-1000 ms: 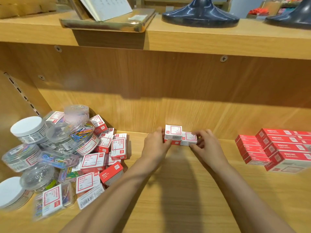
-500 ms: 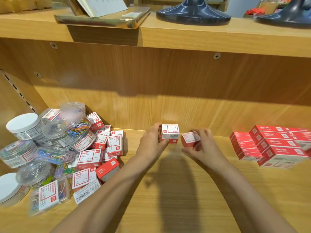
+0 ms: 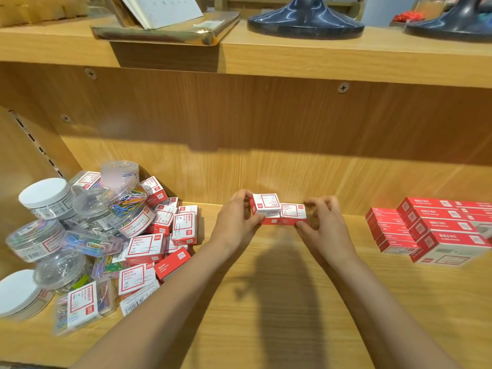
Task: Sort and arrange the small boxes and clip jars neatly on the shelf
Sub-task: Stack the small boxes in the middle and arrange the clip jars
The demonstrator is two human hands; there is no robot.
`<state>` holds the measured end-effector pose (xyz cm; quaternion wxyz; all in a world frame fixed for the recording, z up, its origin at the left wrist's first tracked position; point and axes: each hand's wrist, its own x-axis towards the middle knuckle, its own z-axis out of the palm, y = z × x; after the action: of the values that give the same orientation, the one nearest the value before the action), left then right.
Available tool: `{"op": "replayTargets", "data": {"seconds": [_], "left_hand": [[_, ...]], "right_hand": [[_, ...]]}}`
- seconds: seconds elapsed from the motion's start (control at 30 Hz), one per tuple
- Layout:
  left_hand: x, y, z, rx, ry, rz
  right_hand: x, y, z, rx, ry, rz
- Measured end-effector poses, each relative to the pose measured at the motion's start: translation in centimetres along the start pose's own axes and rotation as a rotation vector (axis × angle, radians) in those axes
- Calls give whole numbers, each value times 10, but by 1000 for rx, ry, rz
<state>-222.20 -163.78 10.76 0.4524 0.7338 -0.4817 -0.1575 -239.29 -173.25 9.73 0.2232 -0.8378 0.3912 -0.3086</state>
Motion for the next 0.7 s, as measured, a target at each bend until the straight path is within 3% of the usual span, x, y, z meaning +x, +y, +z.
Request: {"op": "replayTargets", "data": {"seconds": [0.07,0.17,0.23,0.37,0.47,0.63,0.7], "left_hand": [[-7,2,-3,-75,29,46],[-16,6,0,-102,80,131],[-18,11,5,-31,114,196],[-19,12,5,18,2,275],[-20,1,-2,20,-52,292],[-19,-13,1,-22,-1,8],[-16,-15,6,-20,-23,-29]], "right_hand": [[2,-9,-4,131,52,49],[7,-35,-2,593,-142,235],[10,-49,3,754,-237,298],[17,-52,7,567,-231,301],[22,-44,1,466,-246,198],[21,-36,7,115,-194,-149],[13,-34,14,92,-126,-139]]}}
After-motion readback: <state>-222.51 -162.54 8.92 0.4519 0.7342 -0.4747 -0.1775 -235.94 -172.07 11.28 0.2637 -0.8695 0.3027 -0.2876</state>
